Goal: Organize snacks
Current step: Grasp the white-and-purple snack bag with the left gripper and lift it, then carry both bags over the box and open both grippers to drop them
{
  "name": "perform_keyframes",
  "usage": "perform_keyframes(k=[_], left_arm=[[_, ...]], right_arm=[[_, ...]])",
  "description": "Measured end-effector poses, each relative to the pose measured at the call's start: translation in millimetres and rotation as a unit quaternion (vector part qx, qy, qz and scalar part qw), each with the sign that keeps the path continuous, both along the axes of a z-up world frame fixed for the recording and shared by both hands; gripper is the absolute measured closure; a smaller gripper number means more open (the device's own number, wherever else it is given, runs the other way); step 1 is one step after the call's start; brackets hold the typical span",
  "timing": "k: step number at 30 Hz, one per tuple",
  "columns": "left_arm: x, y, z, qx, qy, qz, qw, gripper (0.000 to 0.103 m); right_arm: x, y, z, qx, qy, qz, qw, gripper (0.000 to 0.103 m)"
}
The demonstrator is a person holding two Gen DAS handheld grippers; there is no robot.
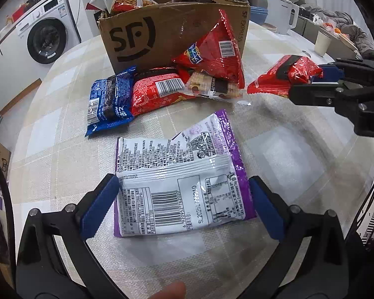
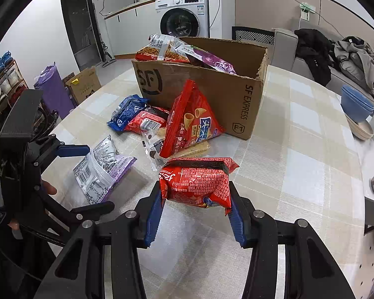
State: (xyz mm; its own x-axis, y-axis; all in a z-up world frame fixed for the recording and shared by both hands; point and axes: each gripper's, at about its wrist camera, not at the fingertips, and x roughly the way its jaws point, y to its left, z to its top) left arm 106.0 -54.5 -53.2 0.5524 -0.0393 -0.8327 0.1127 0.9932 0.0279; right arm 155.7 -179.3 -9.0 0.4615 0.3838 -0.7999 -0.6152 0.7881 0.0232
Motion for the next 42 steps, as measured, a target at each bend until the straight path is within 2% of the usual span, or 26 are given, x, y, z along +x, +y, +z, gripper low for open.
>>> perform_keyframes(k=[7, 9, 12, 15, 16, 17, 24, 42], left_arm=[[5.7, 11.5, -6.3, -0.039, 0.013, 0.006, 0.9991, 0.001], [4.8, 11.6, -6.5, -0.034, 0.010, 0.003, 0.9994, 0.003], [2.2, 11.8, -5.7, -0.026, 0.002, -0.004, 0.9997, 0.010], [0.4, 13.7, -0.7, -0.018, -0.013, 0.000, 0.9998, 0.034], [-0.6, 14.5, 1.2, -0.010, -0.018, 0.003, 0.9998, 0.047], [-0.2, 16.5, 2.2, -0.019, -0.016, 0.000, 0.9997, 0.050], [-1.8, 24.5, 15.8, -0.049, -0.035, 0.003, 0.9982, 0.054], [-26.2, 36.2, 62.3, -0.082, -0.107, 0.022, 0.9906, 0.054]], right_arm=[[0.5, 0.3, 0.2, 0.000, 0.000, 0.001, 1.000, 0.055], [0.2, 0.2, 0.5, 0.000, 0.000, 0.001, 1.000, 0.055], [-0.1, 0.6, 0.9, 0.000, 0.000, 0.001, 1.000, 0.055], [-0.6, 0.8, 2.0, 0.001, -0.001, 0.002, 1.000, 0.055], [-0.6, 0.8, 2.0, 0.001, -0.001, 0.002, 1.000, 0.055], [-0.7, 0.6, 2.2, 0.002, -0.001, 0.002, 1.000, 0.055], [-0.7, -0.4, 5.4, 0.006, -0.004, -0.001, 1.000, 0.055], [-4.8, -3.9, 20.3, 0.042, -0.033, 0.001, 0.999, 0.055]])
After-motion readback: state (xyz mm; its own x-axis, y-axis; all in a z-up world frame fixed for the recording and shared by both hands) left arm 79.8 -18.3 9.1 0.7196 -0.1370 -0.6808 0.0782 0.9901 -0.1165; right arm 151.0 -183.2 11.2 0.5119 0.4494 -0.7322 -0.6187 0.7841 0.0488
